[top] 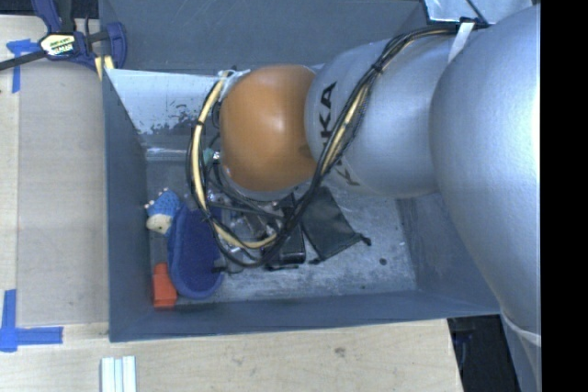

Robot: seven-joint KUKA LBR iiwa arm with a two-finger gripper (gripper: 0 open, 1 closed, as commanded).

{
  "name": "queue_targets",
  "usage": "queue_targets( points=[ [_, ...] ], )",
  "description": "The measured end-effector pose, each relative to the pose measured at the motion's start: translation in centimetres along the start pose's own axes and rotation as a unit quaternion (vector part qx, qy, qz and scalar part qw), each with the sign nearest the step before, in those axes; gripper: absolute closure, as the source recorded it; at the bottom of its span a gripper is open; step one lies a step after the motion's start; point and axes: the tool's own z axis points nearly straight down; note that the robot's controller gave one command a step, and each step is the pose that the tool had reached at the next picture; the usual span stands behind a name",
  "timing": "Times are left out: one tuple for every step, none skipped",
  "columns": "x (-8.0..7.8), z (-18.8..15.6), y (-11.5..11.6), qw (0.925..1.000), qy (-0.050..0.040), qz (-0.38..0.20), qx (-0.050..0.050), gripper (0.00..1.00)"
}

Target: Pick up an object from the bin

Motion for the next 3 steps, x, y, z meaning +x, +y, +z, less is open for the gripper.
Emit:
queue_targets(
  points=[
    [-2.6, 5.4, -4.9, 0.9698, -0.0022, -0.244, -0.002, 0.00],
    [-2.8, 4.9, -5.0, 0.9698, -0.0013, -0.244, 0.000, 1.00],
    [-1.0, 4.6, -4.8, 0.9692, -0.0083, -0.246, 0.007, 1.00]
  ],
)
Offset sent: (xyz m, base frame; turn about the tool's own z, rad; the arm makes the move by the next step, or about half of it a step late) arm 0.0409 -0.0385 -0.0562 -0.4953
